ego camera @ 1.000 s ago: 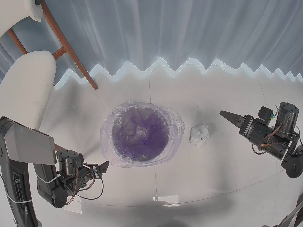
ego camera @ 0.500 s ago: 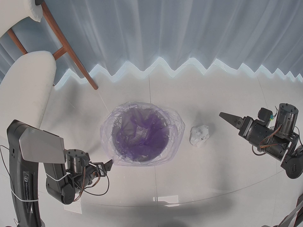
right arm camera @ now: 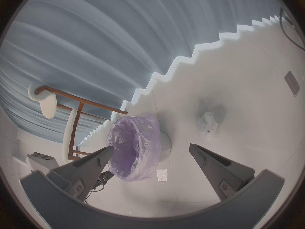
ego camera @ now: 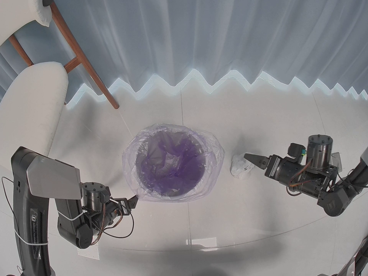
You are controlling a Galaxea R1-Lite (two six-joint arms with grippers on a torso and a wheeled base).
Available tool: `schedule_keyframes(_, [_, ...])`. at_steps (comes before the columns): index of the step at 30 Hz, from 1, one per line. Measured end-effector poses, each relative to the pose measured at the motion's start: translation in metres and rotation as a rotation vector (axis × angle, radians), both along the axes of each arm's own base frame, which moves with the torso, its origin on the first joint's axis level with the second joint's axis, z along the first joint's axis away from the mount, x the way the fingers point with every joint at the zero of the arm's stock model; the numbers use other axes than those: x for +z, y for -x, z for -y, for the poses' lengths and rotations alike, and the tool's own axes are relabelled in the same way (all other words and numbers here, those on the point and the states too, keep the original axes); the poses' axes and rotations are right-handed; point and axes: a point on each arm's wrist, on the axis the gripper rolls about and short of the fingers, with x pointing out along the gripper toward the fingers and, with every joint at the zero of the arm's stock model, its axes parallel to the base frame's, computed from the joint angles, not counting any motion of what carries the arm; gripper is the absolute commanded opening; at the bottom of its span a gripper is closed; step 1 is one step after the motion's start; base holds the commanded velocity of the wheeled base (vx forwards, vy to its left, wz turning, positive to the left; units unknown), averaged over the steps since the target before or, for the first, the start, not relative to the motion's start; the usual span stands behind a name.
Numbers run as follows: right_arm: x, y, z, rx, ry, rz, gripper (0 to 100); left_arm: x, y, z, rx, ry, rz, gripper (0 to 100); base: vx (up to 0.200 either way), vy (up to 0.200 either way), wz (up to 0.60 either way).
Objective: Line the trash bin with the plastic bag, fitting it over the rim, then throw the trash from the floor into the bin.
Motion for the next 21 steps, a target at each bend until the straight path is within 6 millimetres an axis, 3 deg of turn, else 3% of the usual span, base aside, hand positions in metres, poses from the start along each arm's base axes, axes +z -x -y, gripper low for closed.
schedule_keyframes(9, [-0.028,-0.033,-0.033,0.053,0.024,-0.036,100,0.029,0.005,0.005,-0.018,0.049,0.072,100,0.000,0.000,0.00])
schedule_keyframes(21, [-0.058,-0.069,-0.046,0.032,0.038,-0.056,100,0.041,0.010,0.002,-0.011,0.061,0.095,100,0.000,0.000,0.00])
